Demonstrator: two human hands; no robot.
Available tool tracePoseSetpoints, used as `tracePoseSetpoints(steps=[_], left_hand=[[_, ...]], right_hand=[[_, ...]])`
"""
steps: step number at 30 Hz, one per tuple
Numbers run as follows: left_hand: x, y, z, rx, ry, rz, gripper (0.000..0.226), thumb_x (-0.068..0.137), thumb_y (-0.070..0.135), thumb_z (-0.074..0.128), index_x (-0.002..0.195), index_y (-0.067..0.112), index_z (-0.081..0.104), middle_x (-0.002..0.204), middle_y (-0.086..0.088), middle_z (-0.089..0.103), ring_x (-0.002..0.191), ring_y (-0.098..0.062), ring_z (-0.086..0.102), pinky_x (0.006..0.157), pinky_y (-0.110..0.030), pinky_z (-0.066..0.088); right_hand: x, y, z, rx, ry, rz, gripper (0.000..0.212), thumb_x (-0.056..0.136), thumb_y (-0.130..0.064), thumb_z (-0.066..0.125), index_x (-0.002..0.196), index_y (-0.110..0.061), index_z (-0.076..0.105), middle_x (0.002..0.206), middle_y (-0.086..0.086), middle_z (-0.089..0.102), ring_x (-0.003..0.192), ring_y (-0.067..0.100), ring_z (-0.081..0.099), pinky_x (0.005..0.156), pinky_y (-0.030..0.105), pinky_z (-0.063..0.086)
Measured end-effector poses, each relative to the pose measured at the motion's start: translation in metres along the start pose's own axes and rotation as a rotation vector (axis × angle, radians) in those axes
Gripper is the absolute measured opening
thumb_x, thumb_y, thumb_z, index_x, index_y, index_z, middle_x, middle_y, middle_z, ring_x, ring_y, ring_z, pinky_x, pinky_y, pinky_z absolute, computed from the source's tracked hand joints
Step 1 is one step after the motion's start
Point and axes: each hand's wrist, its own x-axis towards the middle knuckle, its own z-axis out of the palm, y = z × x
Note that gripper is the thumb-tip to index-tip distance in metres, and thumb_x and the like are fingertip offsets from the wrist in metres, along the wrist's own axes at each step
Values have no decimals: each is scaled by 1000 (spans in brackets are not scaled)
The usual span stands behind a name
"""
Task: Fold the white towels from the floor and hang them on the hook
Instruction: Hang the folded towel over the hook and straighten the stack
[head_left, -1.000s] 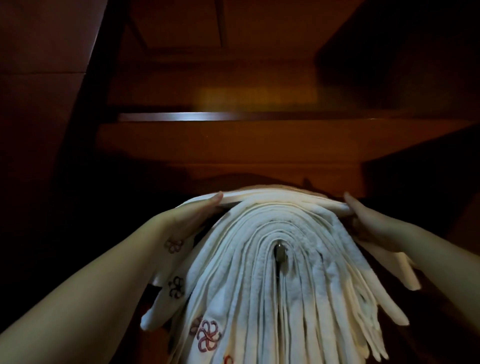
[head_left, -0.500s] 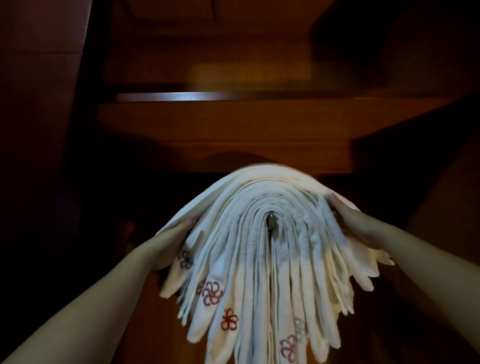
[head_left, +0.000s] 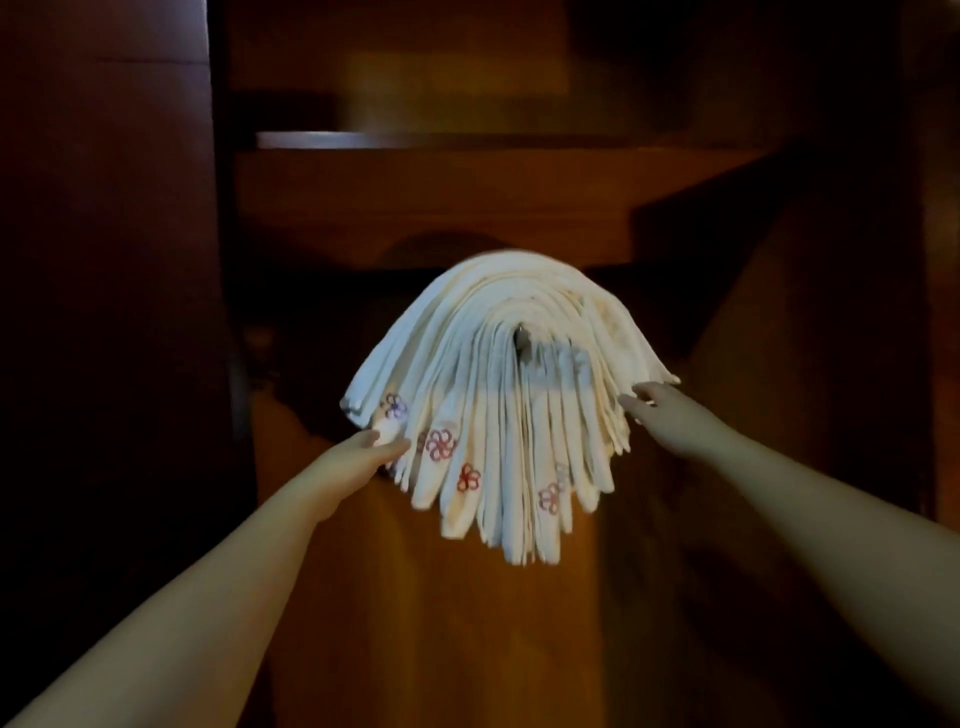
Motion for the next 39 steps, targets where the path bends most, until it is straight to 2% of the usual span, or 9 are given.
tracePoseSetpoints(steps=[3,8,14,18,22,26,31,36,39], left_hand=[[-44,-22,8,184,-95,24,74,83,56,72,147,30,46,149,4,51,110,-5,54,97,-33,38],[-124,-35,40,197,-205,79,80,78,64,71,148,38,42,155,6,42,139,-17,42,104,-39,38],[-201,-45,90,381,-448,198,83,77,62,74,149,42,38,161,14,31,145,-14,33,94,-25,37],[-243,-62,150,509,-621,302,80,84,58,71,152,33,37,163,11,26,148,-12,25,113,-35,27],[-282,-86,226,562,-799,357,76,89,51,68,154,29,34,165,8,22,150,-16,21,118,-38,21],[-312,-95,317,555,-958,370,72,93,49,64,154,30,32,165,8,20,150,-15,19,115,-33,21],[-349,-93,442,520,-1116,311,72,91,52,65,153,31,34,165,12,21,151,-12,19,120,-39,24],[-385,-95,552,463,-1208,232,70,90,51,68,151,34,39,161,19,26,146,-4,24,105,-26,26],[-402,-96,610,430,-1258,181,69,89,50,69,150,36,40,160,19,28,139,1,26,103,-26,25]], right_hand=[[-64,-8,5,-63,-106,-11,62,100,-55,47,147,-14,46,153,11,45,133,24,50,103,35,45],[-179,-13,18,-133,-231,-20,64,98,-54,53,151,-20,41,157,6,39,139,21,44,106,34,41],[-308,18,16,-180,-374,-74,76,92,-55,62,155,-25,31,162,-1,31,144,17,35,112,34,36],[-387,76,13,-185,-473,1,83,90,-60,62,157,-32,22,164,-6,23,149,14,23,116,36,29],[-455,148,5,-189,-502,115,86,89,-63,62,158,-32,22,164,-6,24,149,12,22,113,29,23],[-517,223,-8,-211,-496,258,85,88,-63,62,157,-27,27,162,-2,30,147,16,29,113,26,20],[-584,314,-30,-156,-509,466,84,89,-56,66,156,-17,32,160,6,35,145,23,33,117,32,24],[-635,393,-58,-80,-509,634,84,88,-53,69,156,-18,33,159,3,35,145,21,33,115,30,26],[-660,439,-73,-66,-535,730,83,89,-56,66,156,-20,33,160,0,34,145,18,30,110,23,21]])
